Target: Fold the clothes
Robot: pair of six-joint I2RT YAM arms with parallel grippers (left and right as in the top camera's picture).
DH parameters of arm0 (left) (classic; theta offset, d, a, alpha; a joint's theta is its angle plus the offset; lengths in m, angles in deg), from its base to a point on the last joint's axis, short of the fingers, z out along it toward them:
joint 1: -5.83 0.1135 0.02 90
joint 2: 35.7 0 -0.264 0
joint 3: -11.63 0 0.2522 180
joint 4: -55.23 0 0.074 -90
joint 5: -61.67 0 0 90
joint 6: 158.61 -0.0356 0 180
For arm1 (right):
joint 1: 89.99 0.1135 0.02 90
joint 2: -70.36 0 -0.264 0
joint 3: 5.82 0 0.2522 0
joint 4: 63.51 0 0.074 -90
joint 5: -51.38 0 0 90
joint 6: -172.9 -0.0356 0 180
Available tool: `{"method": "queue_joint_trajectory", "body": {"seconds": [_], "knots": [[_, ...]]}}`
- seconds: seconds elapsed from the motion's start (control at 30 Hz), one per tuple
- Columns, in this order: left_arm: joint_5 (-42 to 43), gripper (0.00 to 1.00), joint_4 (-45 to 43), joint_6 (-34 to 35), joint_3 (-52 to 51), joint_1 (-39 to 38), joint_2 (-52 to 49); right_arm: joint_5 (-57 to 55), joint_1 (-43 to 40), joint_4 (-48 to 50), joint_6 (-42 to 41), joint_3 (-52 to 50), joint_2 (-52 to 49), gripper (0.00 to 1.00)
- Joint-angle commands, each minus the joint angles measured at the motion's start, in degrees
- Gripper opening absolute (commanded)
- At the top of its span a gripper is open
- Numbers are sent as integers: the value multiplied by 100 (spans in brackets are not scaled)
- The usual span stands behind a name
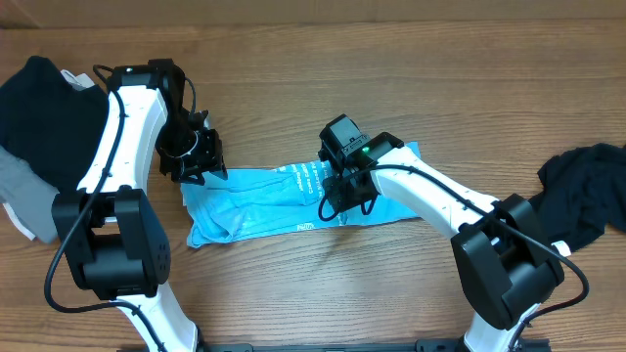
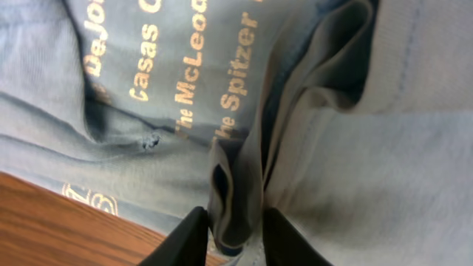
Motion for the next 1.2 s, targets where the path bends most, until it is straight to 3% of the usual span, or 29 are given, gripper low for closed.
{"method": "queue_joint_trajectory", "body": {"seconds": [0.0, 0.17, 0.87, 1.03, 1.07, 1.1, 1.17], "knots": [[-17, 49, -7, 15, -24, -11, 201, -98, -4, -9, -68, -46, -17, 12], [-22, 49, -4, -2, -24, -11, 201, -101, -4, -118, -90, -46, -79, 4], [-35, 50, 17, -2, -24, -9, 201, -398, -15, -743, -94, -46, -79, 5], [-35, 50, 22, -2, -24, -9, 201, -374, -13, -608, -107, -46, -79, 17], [-35, 51, 22, -2, -24, -9, 201, -363, -13, -605, -107, -46, -79, 22], [-35, 52, 24, -2, -24, -9, 201, -350, -13, -599, -107, -44, -79, 34], [-37, 54, 66, -4, -24, -9, 201, -350, -13, -612, -107, -37, -76, 37]]}}
